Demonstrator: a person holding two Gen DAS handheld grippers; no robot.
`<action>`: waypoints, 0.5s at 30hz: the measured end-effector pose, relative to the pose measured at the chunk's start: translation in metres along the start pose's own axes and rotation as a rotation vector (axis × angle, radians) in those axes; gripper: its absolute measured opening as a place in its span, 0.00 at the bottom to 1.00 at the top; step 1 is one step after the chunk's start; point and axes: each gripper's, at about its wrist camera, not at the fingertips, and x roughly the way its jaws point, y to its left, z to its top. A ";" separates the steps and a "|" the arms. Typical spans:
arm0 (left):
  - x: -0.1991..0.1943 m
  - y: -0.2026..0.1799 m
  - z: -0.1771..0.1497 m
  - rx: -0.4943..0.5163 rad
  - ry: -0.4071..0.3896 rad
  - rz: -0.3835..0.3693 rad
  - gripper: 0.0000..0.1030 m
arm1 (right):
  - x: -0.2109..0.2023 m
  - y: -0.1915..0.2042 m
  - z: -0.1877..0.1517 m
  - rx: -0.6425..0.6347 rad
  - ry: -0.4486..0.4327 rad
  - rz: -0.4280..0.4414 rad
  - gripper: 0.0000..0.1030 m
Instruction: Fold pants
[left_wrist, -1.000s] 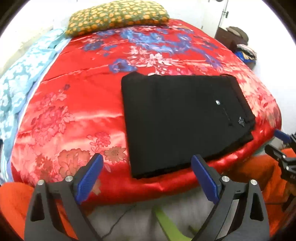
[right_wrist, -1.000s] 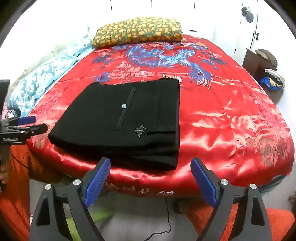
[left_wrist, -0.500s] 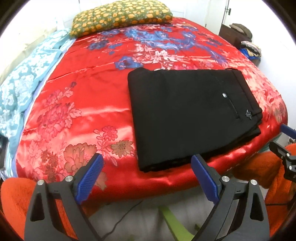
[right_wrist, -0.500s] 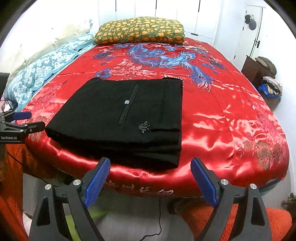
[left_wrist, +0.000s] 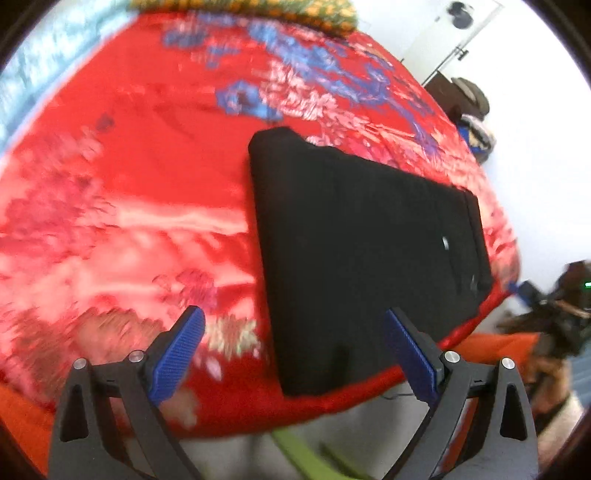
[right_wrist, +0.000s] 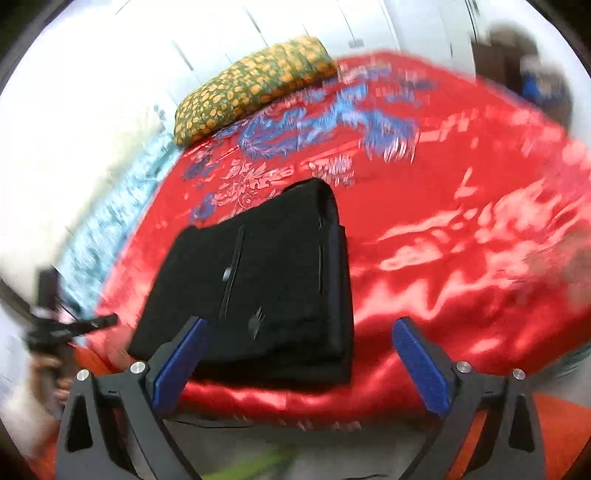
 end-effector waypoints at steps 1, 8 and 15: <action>0.008 0.002 0.005 -0.006 0.016 -0.020 0.94 | 0.014 -0.010 0.008 0.030 0.037 0.036 0.97; 0.059 0.004 0.010 0.002 0.122 -0.057 0.97 | 0.090 -0.034 0.017 0.145 0.234 0.271 0.95; 0.056 -0.009 0.011 -0.006 0.111 -0.126 0.26 | 0.106 -0.022 0.014 0.115 0.324 0.344 0.43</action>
